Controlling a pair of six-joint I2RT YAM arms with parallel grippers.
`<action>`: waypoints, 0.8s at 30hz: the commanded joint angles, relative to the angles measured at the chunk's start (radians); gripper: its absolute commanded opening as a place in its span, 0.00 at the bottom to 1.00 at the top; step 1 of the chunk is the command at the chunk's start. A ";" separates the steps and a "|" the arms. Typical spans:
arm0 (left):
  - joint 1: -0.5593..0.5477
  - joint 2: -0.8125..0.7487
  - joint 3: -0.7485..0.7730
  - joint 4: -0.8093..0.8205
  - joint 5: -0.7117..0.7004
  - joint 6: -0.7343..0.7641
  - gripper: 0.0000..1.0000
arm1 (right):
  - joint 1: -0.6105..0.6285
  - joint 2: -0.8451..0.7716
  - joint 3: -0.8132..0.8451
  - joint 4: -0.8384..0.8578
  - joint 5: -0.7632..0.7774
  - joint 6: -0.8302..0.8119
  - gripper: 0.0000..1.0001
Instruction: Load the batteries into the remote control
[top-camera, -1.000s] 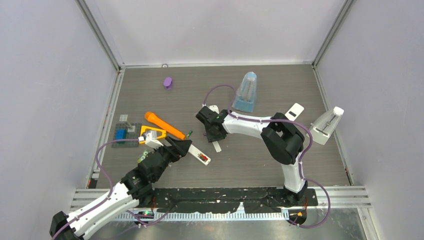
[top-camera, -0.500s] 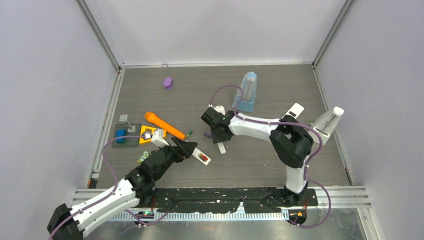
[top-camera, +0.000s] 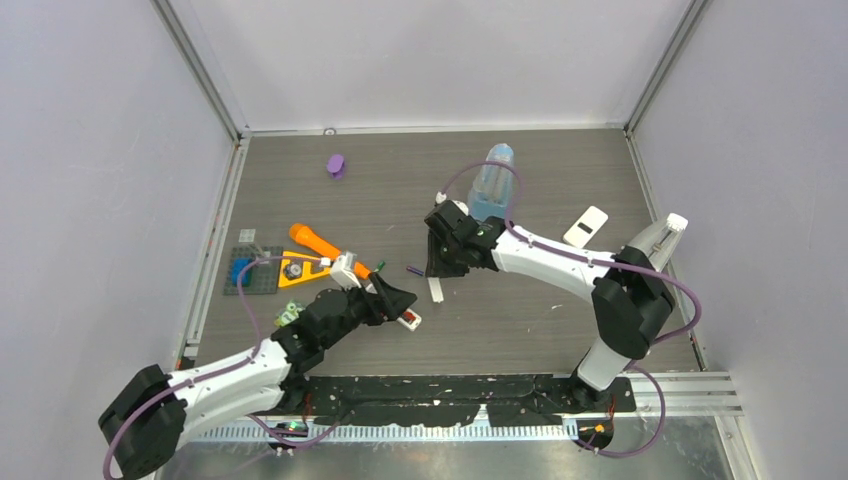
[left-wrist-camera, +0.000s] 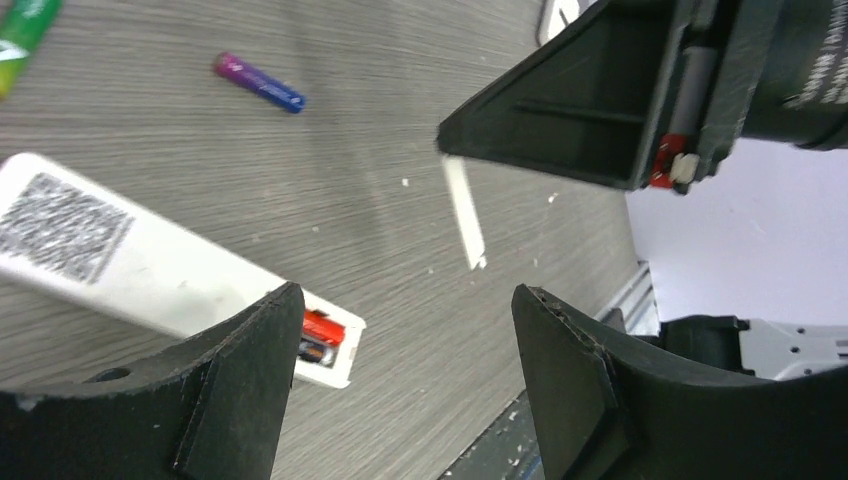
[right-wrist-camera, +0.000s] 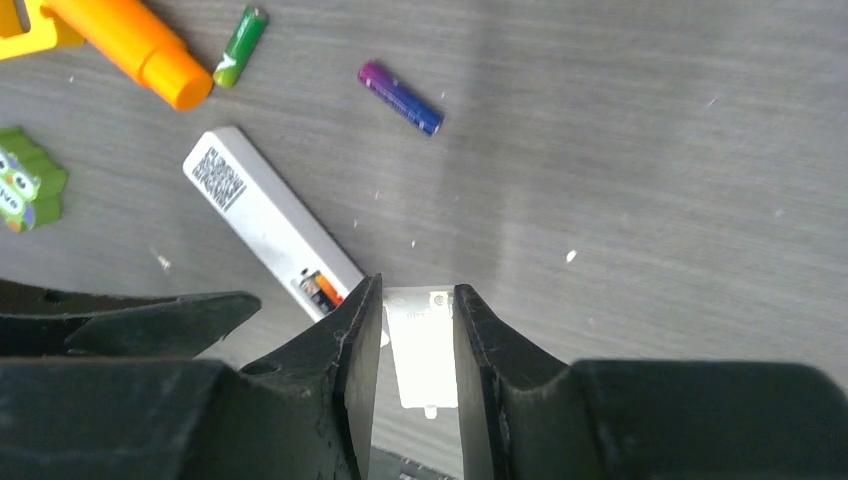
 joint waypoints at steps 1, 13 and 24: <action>-0.002 0.070 0.074 0.166 0.100 0.031 0.78 | -0.003 -0.083 -0.061 0.097 -0.143 0.114 0.32; -0.002 0.258 0.149 0.209 0.226 -0.001 0.71 | -0.003 -0.165 -0.152 0.185 -0.251 0.234 0.33; -0.002 0.260 0.144 0.218 0.249 0.009 0.43 | -0.010 -0.176 -0.164 0.202 -0.246 0.274 0.34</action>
